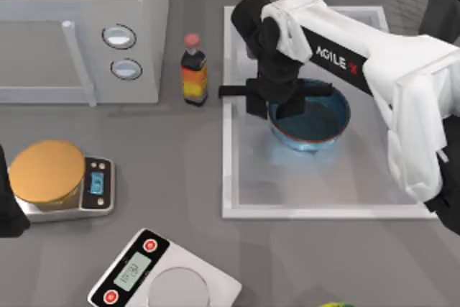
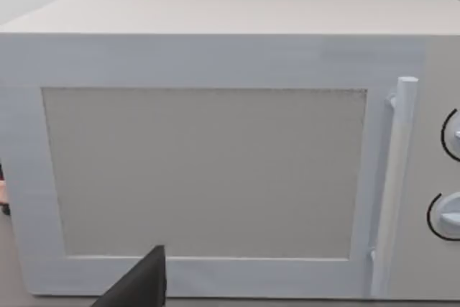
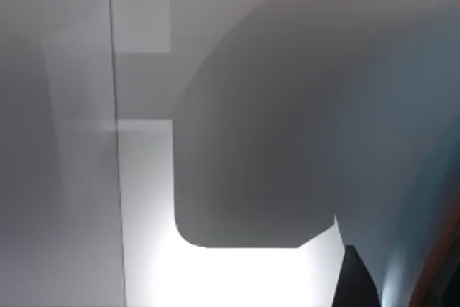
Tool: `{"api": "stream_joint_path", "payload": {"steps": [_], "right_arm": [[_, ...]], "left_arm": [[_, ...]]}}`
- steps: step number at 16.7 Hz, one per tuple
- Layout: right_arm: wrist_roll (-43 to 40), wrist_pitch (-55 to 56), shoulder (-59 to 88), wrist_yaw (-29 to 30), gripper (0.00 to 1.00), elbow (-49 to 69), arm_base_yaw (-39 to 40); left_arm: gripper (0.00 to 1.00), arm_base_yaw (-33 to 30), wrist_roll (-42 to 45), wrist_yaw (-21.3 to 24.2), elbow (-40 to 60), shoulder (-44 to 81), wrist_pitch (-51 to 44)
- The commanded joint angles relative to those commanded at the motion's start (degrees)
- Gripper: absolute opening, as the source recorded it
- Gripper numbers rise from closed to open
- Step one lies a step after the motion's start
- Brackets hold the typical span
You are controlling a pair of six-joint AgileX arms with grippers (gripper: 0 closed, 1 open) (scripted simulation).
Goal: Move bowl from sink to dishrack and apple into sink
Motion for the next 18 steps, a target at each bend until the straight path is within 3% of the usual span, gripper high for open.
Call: {"api": "stream_joint_path", "payload": {"steps": [9,18], "right_arm": [[0.8,-1.8,-2.3,0.5,0.0,-2.0,-0.4],[13.6,-26.6,-34.1,2.2,0.0,-21.0,11.2]], "left_arm": [[1.0,0.0,0.0,0.0,0.0,0.0,0.0],[1.0,0.0,0.0,0.0,0.0,0.0,0.0]]}}
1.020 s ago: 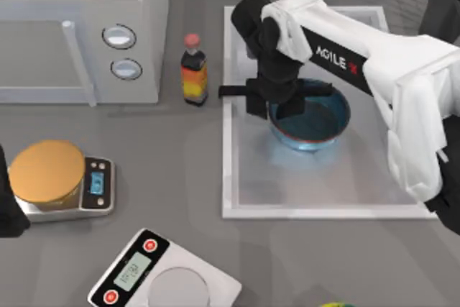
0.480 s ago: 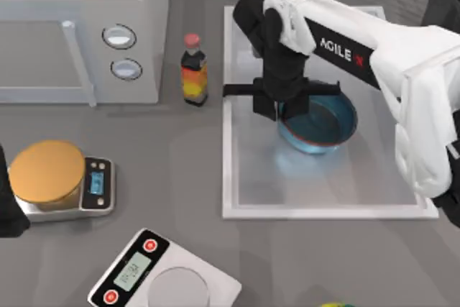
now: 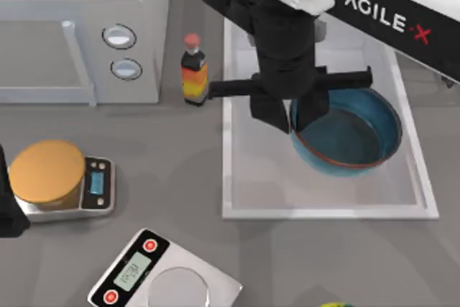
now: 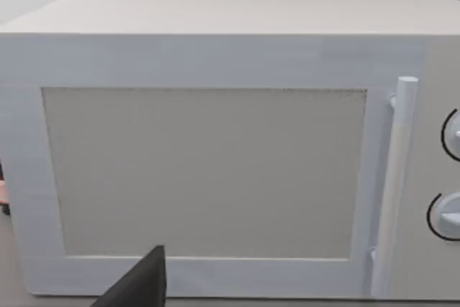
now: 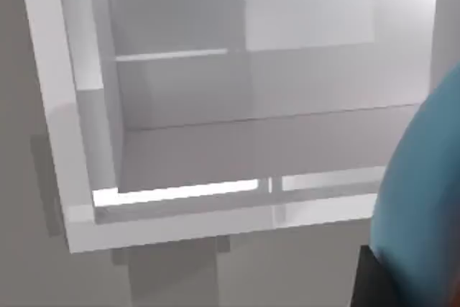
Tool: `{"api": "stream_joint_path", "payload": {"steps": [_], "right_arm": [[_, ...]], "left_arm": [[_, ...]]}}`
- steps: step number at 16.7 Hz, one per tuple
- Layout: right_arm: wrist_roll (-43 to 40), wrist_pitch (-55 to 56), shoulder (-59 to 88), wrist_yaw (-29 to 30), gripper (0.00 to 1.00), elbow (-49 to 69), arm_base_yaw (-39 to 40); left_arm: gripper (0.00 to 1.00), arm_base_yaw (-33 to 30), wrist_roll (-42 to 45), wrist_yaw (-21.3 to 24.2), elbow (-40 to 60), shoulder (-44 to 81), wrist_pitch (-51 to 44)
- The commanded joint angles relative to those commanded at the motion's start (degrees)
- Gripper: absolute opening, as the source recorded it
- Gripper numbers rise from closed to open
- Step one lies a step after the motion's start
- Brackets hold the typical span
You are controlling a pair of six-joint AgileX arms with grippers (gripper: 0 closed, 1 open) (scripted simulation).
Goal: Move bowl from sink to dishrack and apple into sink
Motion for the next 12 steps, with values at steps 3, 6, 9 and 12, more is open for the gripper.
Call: {"api": "stream_joint_path", "payload": {"steps": [3,6,9,12], "right_arm": [[6.0,-3.1,-14.6,0.5,0.0,-7.6,6.5],[10.9,-3.8,-24.5,1.0,0.0,-13.3,12.4],[13.3,-3.8,-29.1,1.2,0.0,-15.6,16.0],[13.5,-3.7,-29.4,1.2,0.0,-15.7,16.2]], "left_arm": [[1.0,0.0,0.0,0.0,0.0,0.0,0.0],[1.0,0.0,0.0,0.0,0.0,0.0,0.0],[1.0,0.0,0.0,0.0,0.0,0.0,0.0],[1.0,0.0,0.0,0.0,0.0,0.0,0.0]]}}
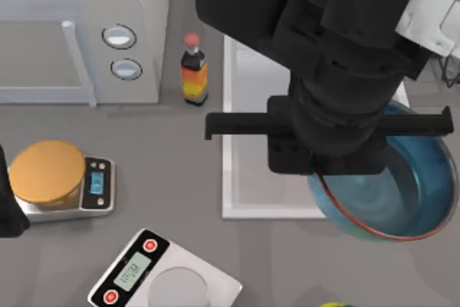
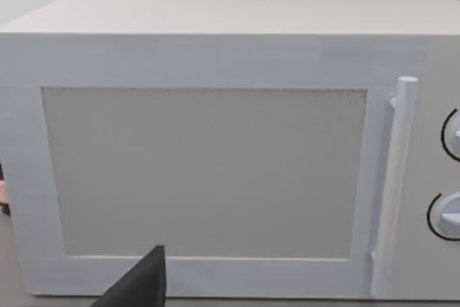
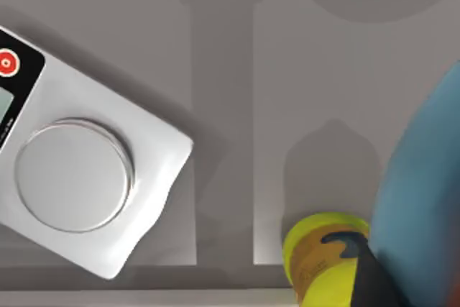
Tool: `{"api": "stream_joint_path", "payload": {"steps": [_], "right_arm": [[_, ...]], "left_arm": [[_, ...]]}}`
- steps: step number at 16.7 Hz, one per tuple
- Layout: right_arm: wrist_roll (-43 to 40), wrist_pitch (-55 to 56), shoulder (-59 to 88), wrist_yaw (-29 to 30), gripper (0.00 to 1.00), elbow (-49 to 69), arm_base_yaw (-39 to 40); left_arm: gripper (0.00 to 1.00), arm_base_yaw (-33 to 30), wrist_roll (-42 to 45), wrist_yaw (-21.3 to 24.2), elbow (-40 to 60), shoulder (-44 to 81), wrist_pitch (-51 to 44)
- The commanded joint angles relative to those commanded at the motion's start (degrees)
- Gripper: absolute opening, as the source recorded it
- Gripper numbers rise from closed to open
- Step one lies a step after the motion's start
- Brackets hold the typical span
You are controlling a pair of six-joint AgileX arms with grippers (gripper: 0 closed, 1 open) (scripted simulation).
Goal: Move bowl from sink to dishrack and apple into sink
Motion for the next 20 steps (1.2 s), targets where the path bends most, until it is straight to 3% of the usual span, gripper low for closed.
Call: {"api": "stream_joint_path", "payload": {"steps": [5,9,20], "right_arm": [[-1.7,2.0,-1.1,-1.2,0.0,-0.8,-1.7],[-9.7,12.9,-6.9,-7.0,0.0,-5.4,-10.5],[-44.8,71.9,-23.9,-28.5,0.0,-24.4,-61.5]], "left_arm": [[1.0,0.0,0.0,0.0,0.0,0.0,0.0],[1.0,0.0,0.0,0.0,0.0,0.0,0.0],[1.0,0.0,0.0,0.0,0.0,0.0,0.0]]}}
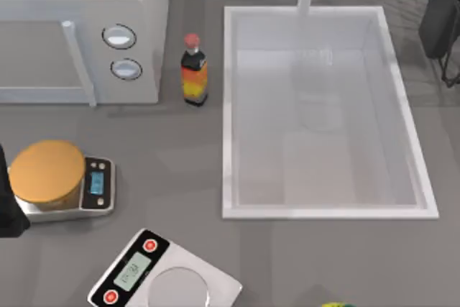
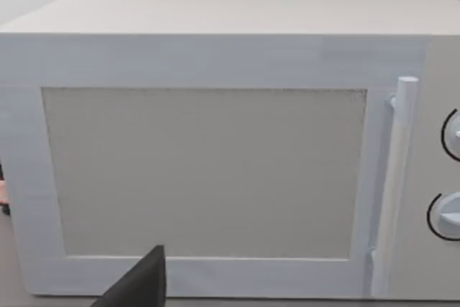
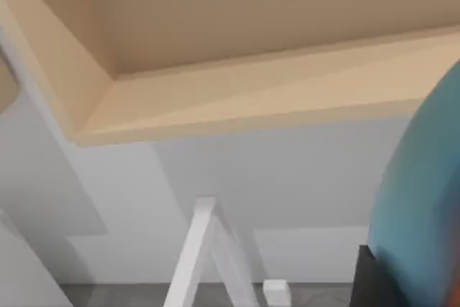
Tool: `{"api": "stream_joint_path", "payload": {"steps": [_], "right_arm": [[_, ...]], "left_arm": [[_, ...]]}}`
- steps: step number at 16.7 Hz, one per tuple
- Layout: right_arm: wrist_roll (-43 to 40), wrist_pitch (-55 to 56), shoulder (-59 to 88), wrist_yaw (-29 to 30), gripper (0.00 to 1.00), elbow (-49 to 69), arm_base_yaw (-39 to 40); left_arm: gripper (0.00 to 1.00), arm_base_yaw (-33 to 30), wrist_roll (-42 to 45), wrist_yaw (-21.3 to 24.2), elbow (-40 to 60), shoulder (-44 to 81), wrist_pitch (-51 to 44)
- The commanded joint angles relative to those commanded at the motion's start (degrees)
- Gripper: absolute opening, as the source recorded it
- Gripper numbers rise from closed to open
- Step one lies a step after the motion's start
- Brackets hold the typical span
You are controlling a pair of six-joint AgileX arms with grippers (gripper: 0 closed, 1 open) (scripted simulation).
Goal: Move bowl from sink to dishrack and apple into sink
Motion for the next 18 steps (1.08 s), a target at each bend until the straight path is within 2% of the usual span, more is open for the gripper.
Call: {"api": "stream_joint_path", "payload": {"steps": [3,6,14,18], "right_arm": [[-6.8,11.2,-1.4,-2.8,0.0,-4.0,-11.3],[-10.6,16.9,-1.6,-3.9,0.0,-6.3,-17.6],[-11.2,18.4,-0.7,-3.7,0.0,-7.1,-18.4],[-11.2,27.2,6.4,-2.3,0.0,-11.0,-17.1]], "left_arm": [[1.0,0.0,0.0,0.0,0.0,0.0,0.0],[1.0,0.0,0.0,0.0,0.0,0.0,0.0],[1.0,0.0,0.0,0.0,0.0,0.0,0.0],[1.0,0.0,0.0,0.0,0.0,0.0,0.0]]}}
